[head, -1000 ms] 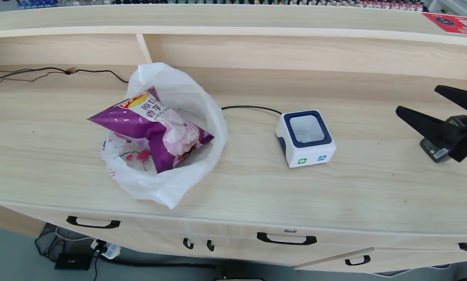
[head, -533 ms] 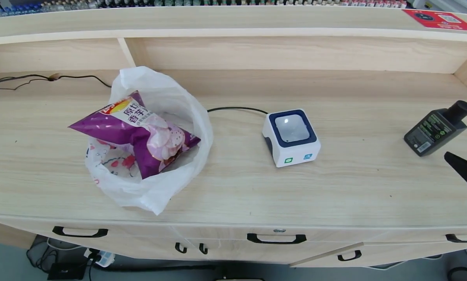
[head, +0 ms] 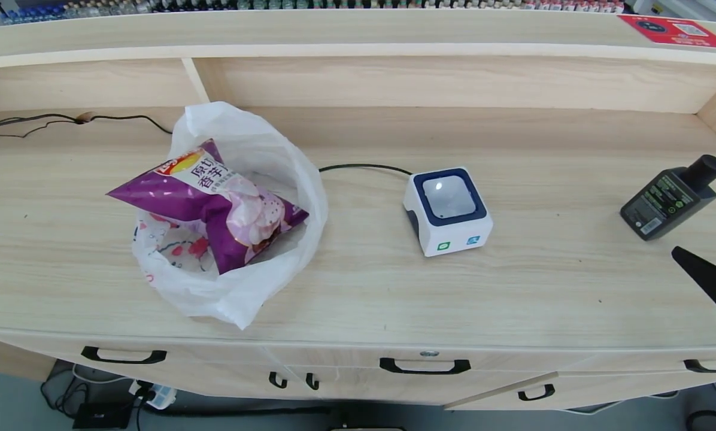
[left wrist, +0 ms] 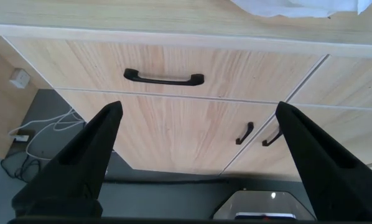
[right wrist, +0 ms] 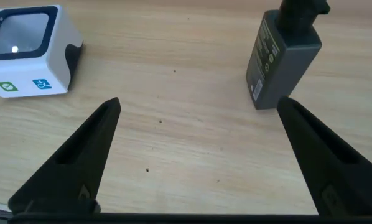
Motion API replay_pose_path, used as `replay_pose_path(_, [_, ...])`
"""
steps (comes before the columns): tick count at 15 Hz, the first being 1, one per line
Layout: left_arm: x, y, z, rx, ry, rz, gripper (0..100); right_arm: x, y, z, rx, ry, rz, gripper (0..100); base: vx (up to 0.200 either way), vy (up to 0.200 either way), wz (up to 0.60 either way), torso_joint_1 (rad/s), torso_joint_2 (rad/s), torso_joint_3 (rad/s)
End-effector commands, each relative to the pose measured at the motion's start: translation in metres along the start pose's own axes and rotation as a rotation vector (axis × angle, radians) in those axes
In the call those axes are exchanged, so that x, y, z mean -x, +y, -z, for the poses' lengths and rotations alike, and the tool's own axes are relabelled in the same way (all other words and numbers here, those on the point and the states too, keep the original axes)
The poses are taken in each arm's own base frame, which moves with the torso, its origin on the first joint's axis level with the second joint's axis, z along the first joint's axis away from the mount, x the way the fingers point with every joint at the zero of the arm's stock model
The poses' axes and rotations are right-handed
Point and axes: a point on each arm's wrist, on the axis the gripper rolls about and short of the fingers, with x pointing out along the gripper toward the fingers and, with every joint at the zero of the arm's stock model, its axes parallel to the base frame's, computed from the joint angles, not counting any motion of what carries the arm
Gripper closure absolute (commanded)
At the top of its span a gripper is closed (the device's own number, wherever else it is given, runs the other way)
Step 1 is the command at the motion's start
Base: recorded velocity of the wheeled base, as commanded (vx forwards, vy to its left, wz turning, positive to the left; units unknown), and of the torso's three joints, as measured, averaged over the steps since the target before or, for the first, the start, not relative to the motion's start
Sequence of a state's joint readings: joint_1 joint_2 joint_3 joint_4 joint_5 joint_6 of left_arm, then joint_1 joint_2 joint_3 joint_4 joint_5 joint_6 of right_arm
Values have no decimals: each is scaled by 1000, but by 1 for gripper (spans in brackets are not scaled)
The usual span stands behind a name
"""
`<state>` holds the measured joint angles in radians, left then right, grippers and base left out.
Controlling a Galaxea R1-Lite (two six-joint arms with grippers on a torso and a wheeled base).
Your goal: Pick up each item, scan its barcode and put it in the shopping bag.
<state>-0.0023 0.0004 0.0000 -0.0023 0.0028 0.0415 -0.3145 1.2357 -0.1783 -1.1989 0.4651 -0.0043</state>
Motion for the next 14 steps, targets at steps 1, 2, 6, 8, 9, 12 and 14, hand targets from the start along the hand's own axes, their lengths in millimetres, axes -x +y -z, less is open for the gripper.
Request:
replay_pose_path(1, [0, 0, 0, 0, -3, -1, 0, -21, -19, 18, -28, 21, -23, 0, 0, 0, 0, 0, 0, 0])
replay_pose_path(2, [0, 0, 0, 0, -4, -1, 0, -23, -30, 21, -17, 12, -30, 0, 0, 0, 0, 0, 0, 0])
replay_pose_path(6, [0, 0, 0, -1, -4, -1, 0, -18, -60, 30, -15, 27, -68, 0, 0, 0, 0, 0, 0, 0])
replay_pose_path(8, [0, 0, 0, -5, -3, -1, 0, -29, -70, 30, -5, 17, -65, 0, 0, 0, 0, 0, 0, 0])
replay_pose_path(9, [0, 0, 0, -5, -3, -1, 0, -35, -75, 31, 0, 11, -67, 0, 0, 0, 0, 0, 0, 0])
replay_pose_path(12, [0, 0, 0, -5, -3, -1, 0, -59, -96, 36, 32, -24, -68, 0, 0, 0, 0, 0, 0, 0])
replay_pose_path(14, [0, 0, 0, -6, -4, -1, 0, -73, -109, 41, 24, -35, -69, 0, 0, 0, 0, 0, 0, 0])
